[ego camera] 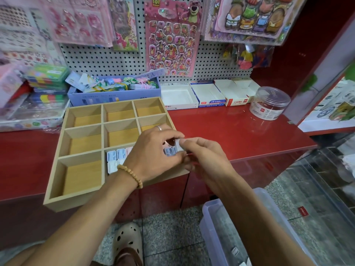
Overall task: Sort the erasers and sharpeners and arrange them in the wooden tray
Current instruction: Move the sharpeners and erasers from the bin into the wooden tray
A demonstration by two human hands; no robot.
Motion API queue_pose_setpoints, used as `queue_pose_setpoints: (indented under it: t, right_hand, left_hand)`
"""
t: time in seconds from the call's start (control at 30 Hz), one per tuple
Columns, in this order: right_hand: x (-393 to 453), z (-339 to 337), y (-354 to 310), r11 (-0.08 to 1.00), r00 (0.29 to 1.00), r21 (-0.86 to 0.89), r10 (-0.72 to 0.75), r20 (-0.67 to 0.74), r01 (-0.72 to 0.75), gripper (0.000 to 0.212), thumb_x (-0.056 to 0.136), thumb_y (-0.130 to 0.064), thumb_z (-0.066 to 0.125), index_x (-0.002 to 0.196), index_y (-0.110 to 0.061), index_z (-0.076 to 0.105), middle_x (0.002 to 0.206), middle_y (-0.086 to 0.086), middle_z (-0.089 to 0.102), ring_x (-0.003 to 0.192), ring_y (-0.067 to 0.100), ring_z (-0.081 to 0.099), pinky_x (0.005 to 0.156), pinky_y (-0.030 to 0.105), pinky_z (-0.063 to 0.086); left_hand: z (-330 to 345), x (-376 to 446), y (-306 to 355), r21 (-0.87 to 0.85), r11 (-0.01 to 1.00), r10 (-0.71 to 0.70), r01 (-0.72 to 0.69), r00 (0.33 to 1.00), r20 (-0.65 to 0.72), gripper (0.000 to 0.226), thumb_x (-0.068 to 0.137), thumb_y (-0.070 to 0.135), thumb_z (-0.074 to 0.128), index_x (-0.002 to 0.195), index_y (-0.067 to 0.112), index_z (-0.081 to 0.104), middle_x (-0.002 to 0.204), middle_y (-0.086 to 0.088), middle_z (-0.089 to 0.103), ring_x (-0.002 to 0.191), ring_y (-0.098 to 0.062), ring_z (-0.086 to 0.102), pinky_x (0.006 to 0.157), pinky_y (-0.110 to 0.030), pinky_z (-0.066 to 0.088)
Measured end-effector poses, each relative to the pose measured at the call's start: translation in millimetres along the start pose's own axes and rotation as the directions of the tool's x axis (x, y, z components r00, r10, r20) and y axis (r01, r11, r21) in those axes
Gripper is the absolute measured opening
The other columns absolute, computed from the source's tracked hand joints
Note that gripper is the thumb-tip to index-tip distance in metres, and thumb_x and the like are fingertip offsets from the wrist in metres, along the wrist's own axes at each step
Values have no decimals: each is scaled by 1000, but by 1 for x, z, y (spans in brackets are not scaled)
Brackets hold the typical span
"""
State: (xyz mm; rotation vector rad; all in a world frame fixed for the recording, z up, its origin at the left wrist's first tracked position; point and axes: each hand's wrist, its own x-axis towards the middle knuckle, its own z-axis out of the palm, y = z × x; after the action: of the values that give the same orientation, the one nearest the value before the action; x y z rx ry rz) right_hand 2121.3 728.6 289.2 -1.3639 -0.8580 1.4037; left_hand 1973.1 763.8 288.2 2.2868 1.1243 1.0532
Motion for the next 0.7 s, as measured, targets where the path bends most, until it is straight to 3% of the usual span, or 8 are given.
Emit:
queue_pose_setpoints:
  t: [0.1, 0.27, 0.43, 0.53, 0.7]
  right_hand:
    - [-7, 0, -5, 994, 997, -76, -74, 28, 76, 14, 86, -17, 76, 84, -7, 66, 63, 5, 59, 52, 9, 55, 47, 16, 45]
    - [-9, 4, -7, 998, 997, -20, -62, 43, 62, 11, 90, -7, 66, 79, -7, 68, 67, 10, 60, 54, 11, 60, 55, 22, 54]
    - [-12, 7, -8, 996, 993, -62, -56, 104, 63, 9, 92, -8, 62, 86, -7, 69, 72, 11, 62, 54, 10, 60, 54, 20, 51]
    - [-13, 3, -8, 987, 993, -139, -69, 98, 83, 11, 93, -13, 62, 87, -10, 70, 74, 4, 66, 62, 11, 62, 56, 21, 51]
    - [-11, -25, -5, 941, 981, -291, -190, -39, 171, 10, 93, -11, 64, 89, -15, 72, 81, 11, 69, 74, 17, 60, 68, 32, 49]
  left_hand:
    - [-6, 0, 6, 68, 997, 24, -28, 998, 58, 29, 67, 30, 71, 94, 20, 75, 86, 6, 65, 80, -9, 61, 74, -30, 50]
    - [-21, 0, 19, 75, 997, -43, 36, 995, 92, 50, 59, 43, 71, 103, 20, 74, 85, 13, 63, 74, 4, 56, 72, -18, 48]
    - [-32, -5, 28, 47, 995, -95, 90, 987, 127, 35, 62, 28, 82, 96, 23, 76, 83, 12, 64, 73, -5, 62, 72, -27, 54]
    - [-34, -6, 20, 184, 971, -180, 155, 975, 131, 33, 66, 20, 82, 98, 25, 76, 86, 11, 65, 74, -4, 62, 75, -29, 52]
    - [-26, -2, -6, 504, 834, -358, 226, 916, 181, 41, 75, 37, 76, 115, 26, 69, 103, 6, 64, 98, -15, 59, 85, -31, 48]
